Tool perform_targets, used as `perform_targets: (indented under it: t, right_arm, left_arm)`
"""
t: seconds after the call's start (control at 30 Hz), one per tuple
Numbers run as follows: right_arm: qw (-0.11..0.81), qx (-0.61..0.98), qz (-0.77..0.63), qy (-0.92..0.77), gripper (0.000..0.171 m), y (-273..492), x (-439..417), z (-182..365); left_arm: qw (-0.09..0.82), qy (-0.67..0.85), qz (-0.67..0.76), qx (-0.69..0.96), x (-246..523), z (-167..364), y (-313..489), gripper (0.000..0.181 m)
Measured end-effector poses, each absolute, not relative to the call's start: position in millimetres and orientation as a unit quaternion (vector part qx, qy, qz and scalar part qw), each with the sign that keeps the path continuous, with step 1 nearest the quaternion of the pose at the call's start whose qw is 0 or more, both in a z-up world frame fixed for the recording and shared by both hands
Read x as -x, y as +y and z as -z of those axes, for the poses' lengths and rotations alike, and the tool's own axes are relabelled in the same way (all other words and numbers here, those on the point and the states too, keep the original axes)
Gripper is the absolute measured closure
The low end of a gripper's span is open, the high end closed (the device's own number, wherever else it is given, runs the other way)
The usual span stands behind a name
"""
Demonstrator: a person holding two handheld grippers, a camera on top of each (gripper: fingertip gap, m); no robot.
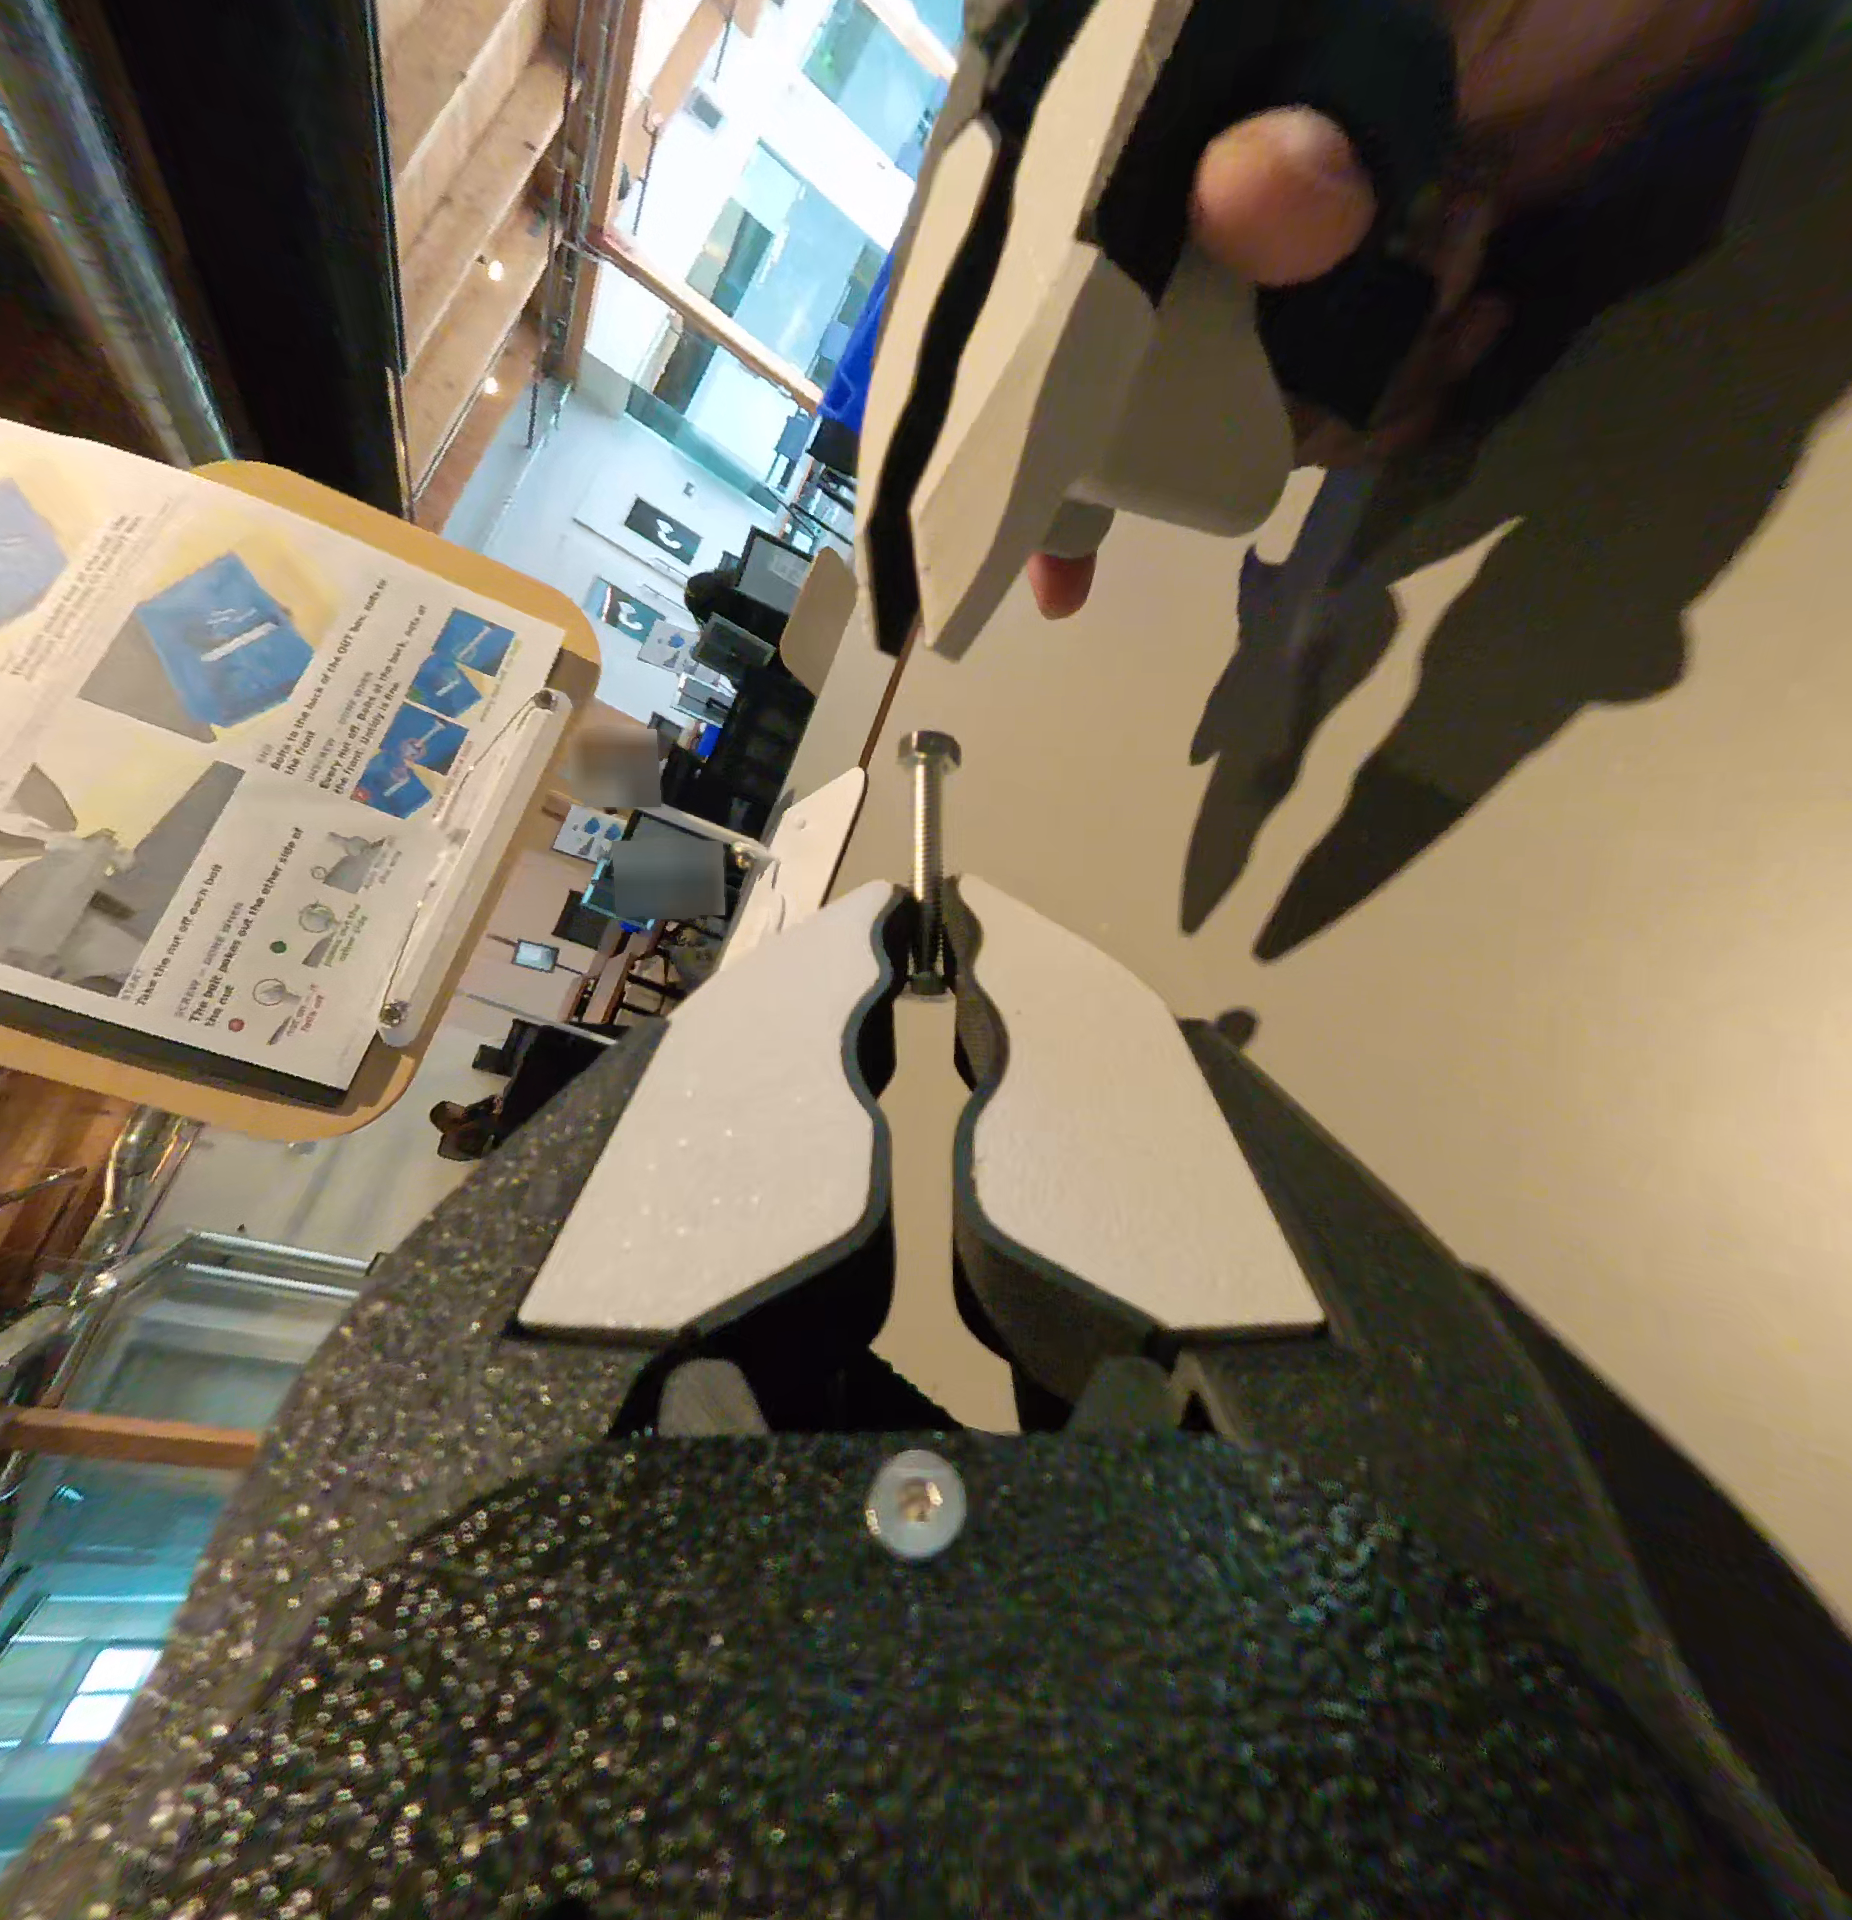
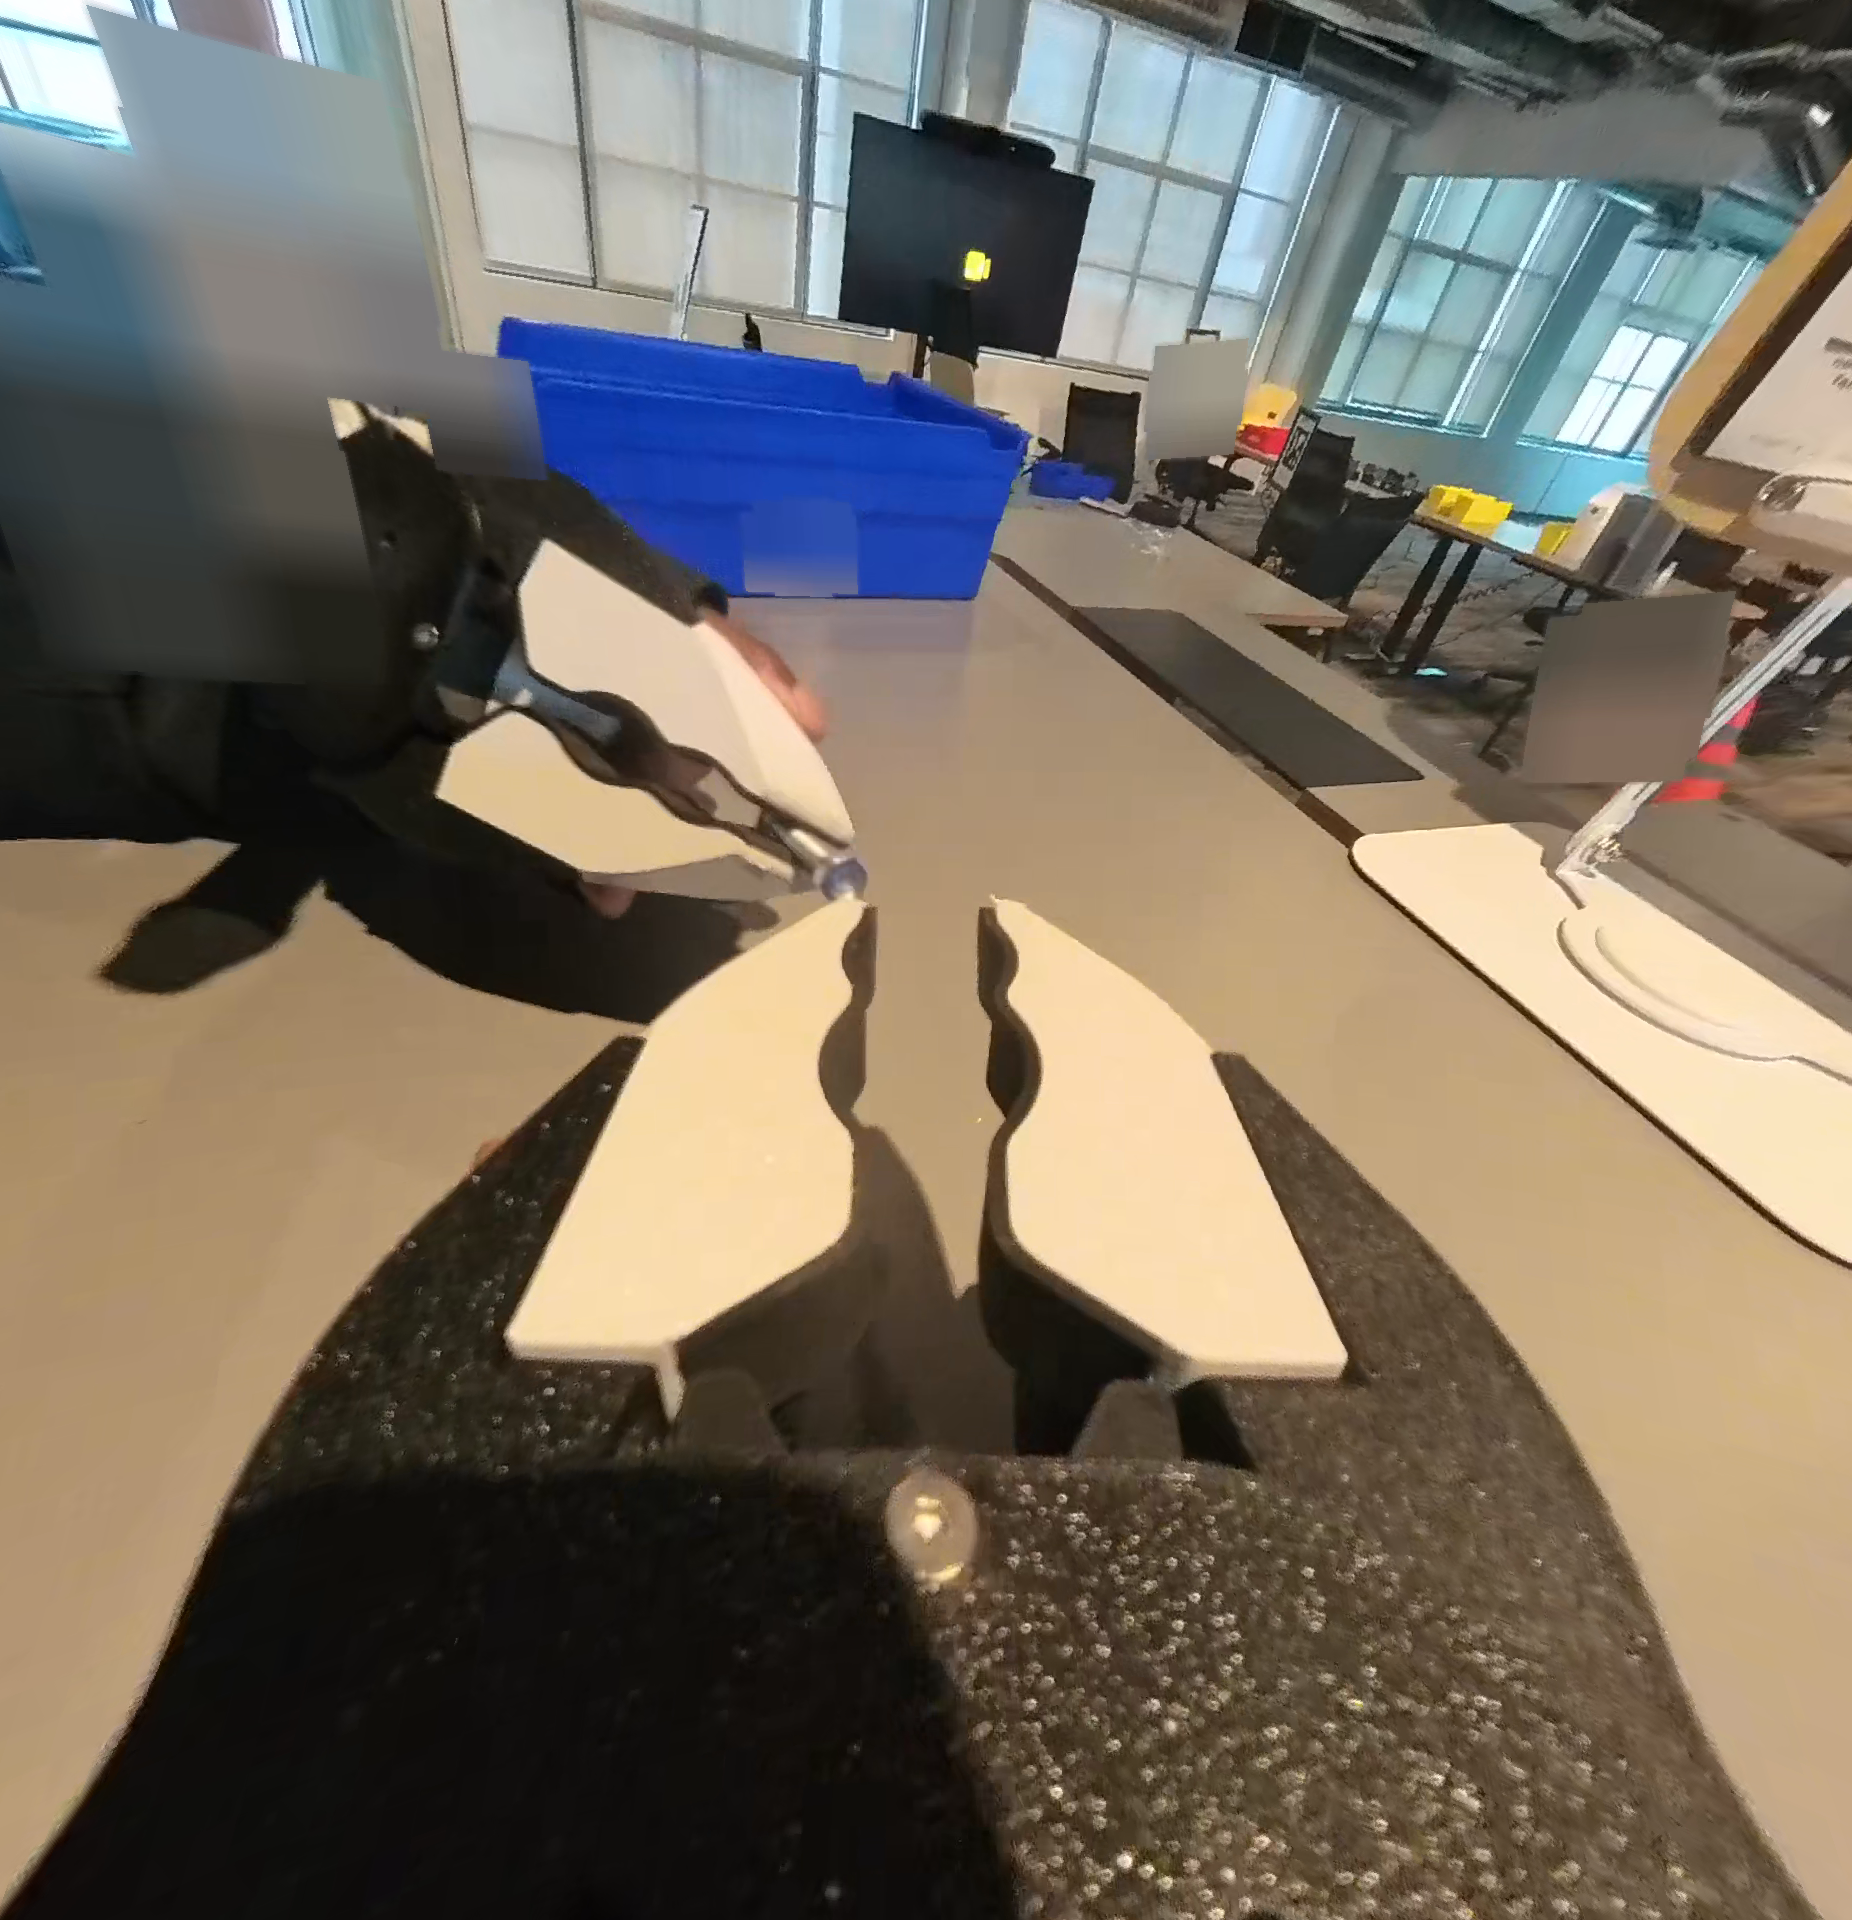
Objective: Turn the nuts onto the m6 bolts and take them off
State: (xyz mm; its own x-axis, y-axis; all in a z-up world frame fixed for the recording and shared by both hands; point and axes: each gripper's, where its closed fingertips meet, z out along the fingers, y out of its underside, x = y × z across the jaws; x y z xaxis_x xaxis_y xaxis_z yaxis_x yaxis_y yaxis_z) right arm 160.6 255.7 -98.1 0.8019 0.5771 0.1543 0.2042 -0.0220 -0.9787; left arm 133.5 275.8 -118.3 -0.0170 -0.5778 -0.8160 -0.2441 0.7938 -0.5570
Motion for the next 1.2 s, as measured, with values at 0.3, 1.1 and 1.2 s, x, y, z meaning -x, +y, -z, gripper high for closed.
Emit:
perform_targets:
  t: [0.3, 1.1, 1.2]
  right_arm:
    - [0.640, 0.695, -0.164, -0.283, 0.154, 253, -160, 97]
    - [0.625, 0.583, 0.030, -0.518, 0.160, 225, -127, 113]
    - [0.600, 0.521, 0.149, -0.589, 0.160, 223, -125, 126]
  left_arm:
    - [0.636, 0.722, 0.076, 0.262, -134, 122, 274, 0.175]
    - [0.566, 0.755, 0.223, 0.245, -129, 122, 235, 0.176]
    - [0.492, 0.773, 0.282, 0.283, -124, 136, 230, 0.176]
